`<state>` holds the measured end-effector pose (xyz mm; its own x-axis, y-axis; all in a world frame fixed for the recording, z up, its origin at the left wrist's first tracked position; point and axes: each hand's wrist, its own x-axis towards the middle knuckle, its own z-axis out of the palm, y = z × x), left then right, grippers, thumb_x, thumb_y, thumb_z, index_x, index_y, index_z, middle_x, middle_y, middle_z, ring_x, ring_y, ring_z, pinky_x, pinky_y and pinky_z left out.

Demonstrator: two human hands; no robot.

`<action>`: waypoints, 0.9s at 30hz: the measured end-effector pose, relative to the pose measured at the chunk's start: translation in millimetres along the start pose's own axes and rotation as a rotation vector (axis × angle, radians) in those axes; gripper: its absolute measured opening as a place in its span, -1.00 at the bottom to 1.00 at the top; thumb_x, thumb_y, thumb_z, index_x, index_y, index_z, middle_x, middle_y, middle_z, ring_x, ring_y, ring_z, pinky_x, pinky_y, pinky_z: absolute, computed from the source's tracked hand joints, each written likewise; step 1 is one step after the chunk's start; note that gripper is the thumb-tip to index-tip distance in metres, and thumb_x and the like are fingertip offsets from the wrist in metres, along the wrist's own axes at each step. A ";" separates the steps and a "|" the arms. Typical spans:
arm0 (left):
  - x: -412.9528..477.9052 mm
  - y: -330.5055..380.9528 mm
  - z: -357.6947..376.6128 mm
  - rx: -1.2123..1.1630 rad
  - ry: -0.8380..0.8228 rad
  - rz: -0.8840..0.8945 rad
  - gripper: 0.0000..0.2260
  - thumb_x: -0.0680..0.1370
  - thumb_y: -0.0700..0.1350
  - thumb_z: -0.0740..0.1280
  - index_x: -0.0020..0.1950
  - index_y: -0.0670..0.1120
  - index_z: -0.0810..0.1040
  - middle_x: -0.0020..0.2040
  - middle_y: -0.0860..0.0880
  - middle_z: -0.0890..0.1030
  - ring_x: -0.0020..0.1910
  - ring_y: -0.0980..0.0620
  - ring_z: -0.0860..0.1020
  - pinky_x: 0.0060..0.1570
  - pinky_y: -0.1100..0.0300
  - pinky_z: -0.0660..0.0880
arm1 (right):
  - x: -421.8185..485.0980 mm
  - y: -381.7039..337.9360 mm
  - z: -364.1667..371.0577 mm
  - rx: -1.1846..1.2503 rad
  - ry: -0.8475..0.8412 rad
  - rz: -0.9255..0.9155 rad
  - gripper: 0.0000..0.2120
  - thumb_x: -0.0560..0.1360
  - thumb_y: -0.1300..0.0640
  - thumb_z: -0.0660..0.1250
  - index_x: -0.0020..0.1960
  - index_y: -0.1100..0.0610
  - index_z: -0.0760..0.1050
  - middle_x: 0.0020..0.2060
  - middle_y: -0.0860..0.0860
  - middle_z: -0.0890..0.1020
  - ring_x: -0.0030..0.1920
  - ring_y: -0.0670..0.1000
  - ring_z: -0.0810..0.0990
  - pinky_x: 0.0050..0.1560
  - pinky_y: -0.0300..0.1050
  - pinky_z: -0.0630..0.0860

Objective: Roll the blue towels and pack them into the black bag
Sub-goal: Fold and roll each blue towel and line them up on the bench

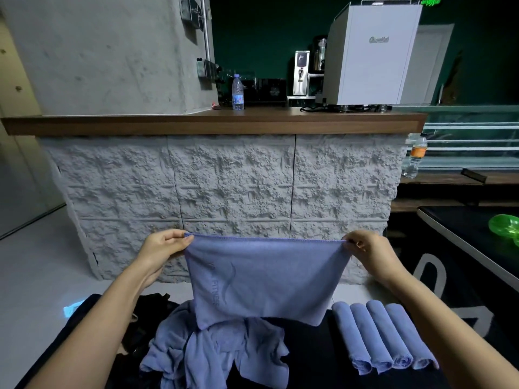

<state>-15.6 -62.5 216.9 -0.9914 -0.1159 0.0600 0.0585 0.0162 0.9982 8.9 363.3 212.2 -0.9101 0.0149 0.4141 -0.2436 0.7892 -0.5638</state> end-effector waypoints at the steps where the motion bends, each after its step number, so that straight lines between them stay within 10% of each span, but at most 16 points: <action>1: -4.8 2.8 -3.4 -0.034 -0.020 -0.016 -0.93 0.51 -0.30 0.33 -0.11 -0.19 0.60 -0.33 0.02 0.66 -0.32 0.13 0.57 -0.33 0.37 0.52 | -1.9 -1.2 -5.2 0.116 -0.052 0.012 -0.87 0.51 0.26 0.35 -0.21 0.13 0.54 -0.33 0.00 0.56 -0.26 0.01 0.52 -0.19 -0.14 0.38; 5: -7.7 8.4 -14.6 -0.313 -0.060 -0.184 -0.85 0.47 -0.28 0.30 -0.15 -0.17 0.67 -0.29 -0.06 0.68 -0.35 0.11 0.63 -0.33 0.28 0.57 | -9.9 -14.9 -20.7 0.880 -0.272 0.244 -0.84 0.53 0.15 0.31 -0.11 0.25 0.45 -0.24 0.12 0.48 -0.20 -0.02 0.46 -0.19 -0.24 0.43; 9: -1.7 5.2 16.0 -0.312 0.139 -0.257 -0.95 0.50 -0.27 0.34 -0.11 -0.15 0.58 -0.41 0.00 0.65 -0.47 0.16 0.59 -0.44 0.33 0.54 | -0.2 -37.3 1.7 0.776 0.004 0.424 -0.74 0.47 0.17 0.41 -0.32 0.14 0.40 -0.39 0.07 0.44 -0.45 -0.10 0.40 -0.48 -0.35 0.37; 22: -49.1 12.5 152.2 -0.001 -0.033 0.092 -0.91 0.45 -0.16 0.45 -0.10 -0.17 0.67 -0.20 -0.07 0.70 -0.18 0.06 0.66 -0.11 0.20 0.58 | -16.9 -121.9 74.0 0.609 0.046 0.148 -0.84 0.46 0.18 0.41 -0.29 0.17 0.57 -0.44 0.02 0.62 -0.39 -0.01 0.58 -0.20 0.06 0.60; 27: -49.4 13.4 143.2 0.007 -0.157 0.148 -0.88 0.42 -0.29 0.45 -0.09 -0.12 0.62 -0.15 -0.07 0.68 -0.13 0.08 0.62 -0.14 0.37 0.52 | -21.6 -108.4 54.2 0.782 -0.071 -0.002 -0.86 0.48 0.29 0.34 0.00 0.12 0.58 -0.21 0.01 0.60 -0.24 -0.13 0.57 -0.19 -0.28 0.54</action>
<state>17.4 85.7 226.0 -0.9781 0.0442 0.2032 0.2046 0.0287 0.9784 36.9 244.2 225.7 -0.9222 -0.0458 0.3839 -0.3865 0.1274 -0.9134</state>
